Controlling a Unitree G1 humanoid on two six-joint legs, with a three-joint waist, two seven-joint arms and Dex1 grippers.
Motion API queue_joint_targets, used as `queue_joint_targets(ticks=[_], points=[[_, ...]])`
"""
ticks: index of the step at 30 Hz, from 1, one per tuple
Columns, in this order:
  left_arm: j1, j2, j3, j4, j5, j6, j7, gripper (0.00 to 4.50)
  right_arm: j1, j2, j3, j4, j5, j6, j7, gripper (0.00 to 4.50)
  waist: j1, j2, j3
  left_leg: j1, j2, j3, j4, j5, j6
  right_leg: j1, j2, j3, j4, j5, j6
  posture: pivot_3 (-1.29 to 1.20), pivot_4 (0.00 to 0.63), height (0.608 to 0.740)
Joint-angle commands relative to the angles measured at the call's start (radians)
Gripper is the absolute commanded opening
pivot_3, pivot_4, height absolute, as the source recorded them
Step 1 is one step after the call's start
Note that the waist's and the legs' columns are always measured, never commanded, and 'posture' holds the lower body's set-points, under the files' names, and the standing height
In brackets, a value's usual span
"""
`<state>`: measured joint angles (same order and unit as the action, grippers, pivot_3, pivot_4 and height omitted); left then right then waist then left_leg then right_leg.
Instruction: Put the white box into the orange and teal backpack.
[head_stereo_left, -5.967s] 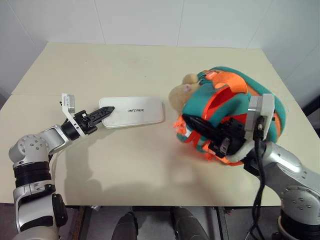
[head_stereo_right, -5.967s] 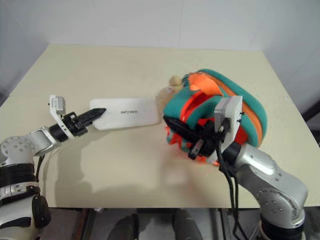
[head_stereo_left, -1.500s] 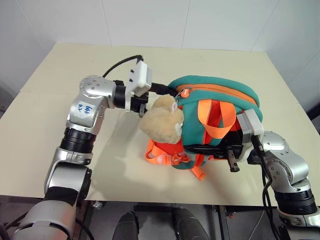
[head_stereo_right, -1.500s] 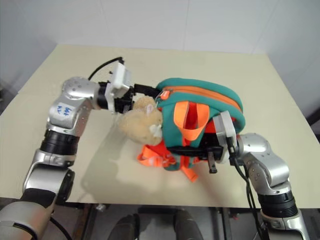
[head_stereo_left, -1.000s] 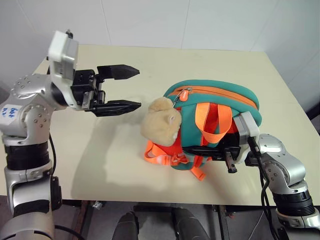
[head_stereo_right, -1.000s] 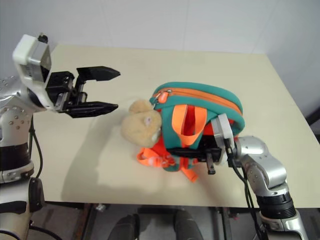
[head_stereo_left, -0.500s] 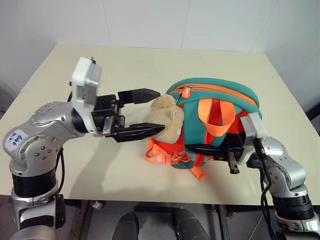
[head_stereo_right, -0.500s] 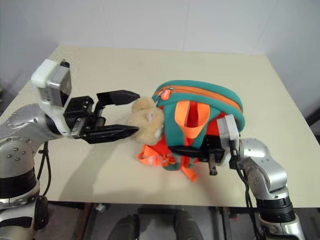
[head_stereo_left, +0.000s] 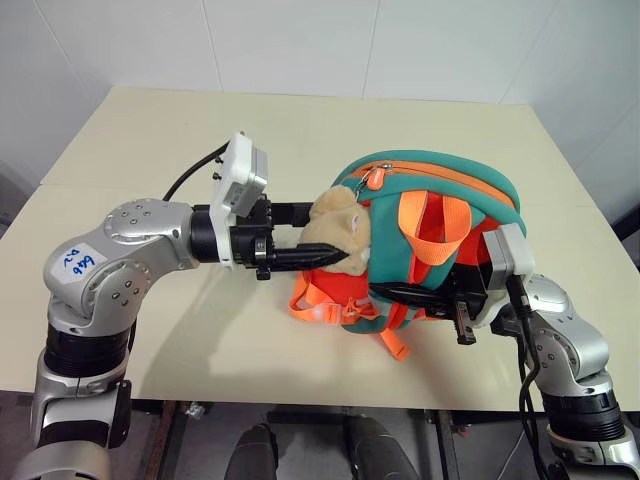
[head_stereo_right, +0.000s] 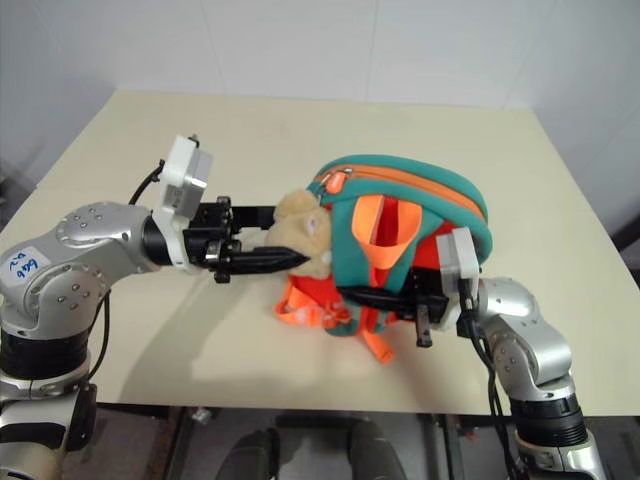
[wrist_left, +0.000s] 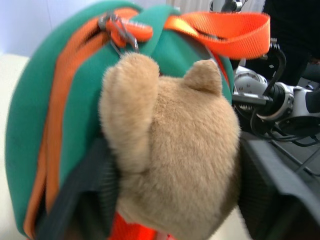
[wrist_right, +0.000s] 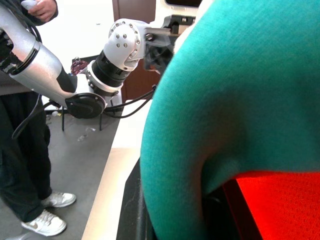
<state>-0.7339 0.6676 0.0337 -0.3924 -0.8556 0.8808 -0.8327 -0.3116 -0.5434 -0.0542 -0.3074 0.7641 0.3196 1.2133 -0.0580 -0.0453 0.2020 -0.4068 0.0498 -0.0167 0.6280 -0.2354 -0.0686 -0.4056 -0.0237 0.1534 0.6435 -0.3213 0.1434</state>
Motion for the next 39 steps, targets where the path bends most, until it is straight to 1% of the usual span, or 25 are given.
queue_joint_targets(ticks=[1, 4, 8, 11, 20, 24, 27, 32, 39], points=[[-0.026, 0.023, 0.058, -0.001, -0.022, -0.019, -0.018, 1.62, 0.007, 0.023, -0.049, -0.040, 0.033, -0.044, -0.017, 0.00, -0.001, 0.000, 0.000, 0.000, 0.000, 0.000, 0.000, 0.000, 0.000, 0.000, 0.000, 0.000, 0.000, 0.000, 0.000, 0.00, 0.150, 0.740], [-0.029, 0.054, 0.081, 0.009, -0.033, -0.008, -0.039, 1.15, 0.014, 0.039, -0.066, -0.049, 0.049, -0.055, -0.028, 0.00, -0.001, 0.000, 0.000, 0.000, 0.000, 0.000, 0.000, 0.000, 0.000, 0.000, 0.000, 0.000, 0.000, 0.000, 0.000, 0.00, 0.150, 0.740], [-0.046, 0.129, 0.096, 0.057, -0.029, 0.014, -0.093, 0.93, 0.035, 0.049, -0.081, -0.058, 0.061, -0.064, -0.035, 0.00, -0.001, 0.000, 0.000, 0.000, 0.000, 0.000, 0.000, 0.000, 0.000, 0.000, 0.000, 0.000, 0.000, 0.000, 0.000, 0.00, 0.150, 0.740], [-0.075, 0.160, 0.094, 0.114, -0.015, 0.018, -0.112, 0.92, 0.055, 0.051, -0.088, -0.069, 0.080, -0.053, -0.046, 0.00, -0.001, 0.000, 0.000, 0.000, 0.000, 0.000, 0.000, 0.000, 0.000, 0.000, 0.000, 0.000, 0.000, 0.000, 0.000, 0.00, 0.150, 0.740], [-0.157, 0.237, 0.042, 0.271, 0.098, -0.067, -0.256, 0.90, 0.109, 0.059, -0.086, -0.099, 0.085, -0.074, -0.050, 0.00, -0.002, 0.000, 0.000, 0.000, 0.000, 0.000, -0.001, 0.000, 0.000, -0.001, 0.000, 0.000, 0.000, -0.001, -0.001, 0.00, 0.150, 0.740], [-0.167, 0.277, 0.028, 0.334, 0.123, -0.063, -0.325, 0.90, 0.124, 0.054, -0.086, -0.106, 0.084, -0.074, -0.057, 0.00, -0.002, 0.000, 0.000, 0.000, 0.000, 0.001, -0.002, 0.000, 0.000, -0.001, 0.000, 0.000, 0.000, -0.001, -0.001, 0.00, 0.150, 0.740], [-0.143, 0.305, -0.003, 0.391, 0.172, -0.095, -0.387, 0.90, 0.133, 0.050, -0.085, -0.108, 0.081, -0.076, -0.058, 0.00, -0.002, 0.000, 0.000, 0.000, 0.000, 0.001, -0.002, 0.000, 0.000, -0.002, 0.000, 0.000, 0.000, -0.001, -0.002, 0.00, 0.150, 0.740], [-0.115, 0.321, -0.068, 0.471, 0.253, -0.141, -0.470, 0.90, 0.135, 0.047, -0.086, -0.106, 0.079, -0.075, -0.062, 0.00, -0.002, 0.000, 0.000, 0.000, 0.000, 0.001, -0.002, 0.000, 0.000, -0.002, 0.000, 0.000, 0.000, -0.002, -0.002, 0.00, 0.150, 0.740], [-0.111, 0.314, -0.181, 0.582, 0.387, -0.228, -0.574, 0.87, 0.138, 0.042, -0.085, -0.104, 0.077, -0.073, -0.061, 0.00, -0.002, 0.000, 0.000, 0.000, 0.000, 0.002, -0.002, 0.000, 0.000, -0.003, 0.000, 0.000, 0.001, -0.002, -0.003, 0.00, 0.150, 0.740]])
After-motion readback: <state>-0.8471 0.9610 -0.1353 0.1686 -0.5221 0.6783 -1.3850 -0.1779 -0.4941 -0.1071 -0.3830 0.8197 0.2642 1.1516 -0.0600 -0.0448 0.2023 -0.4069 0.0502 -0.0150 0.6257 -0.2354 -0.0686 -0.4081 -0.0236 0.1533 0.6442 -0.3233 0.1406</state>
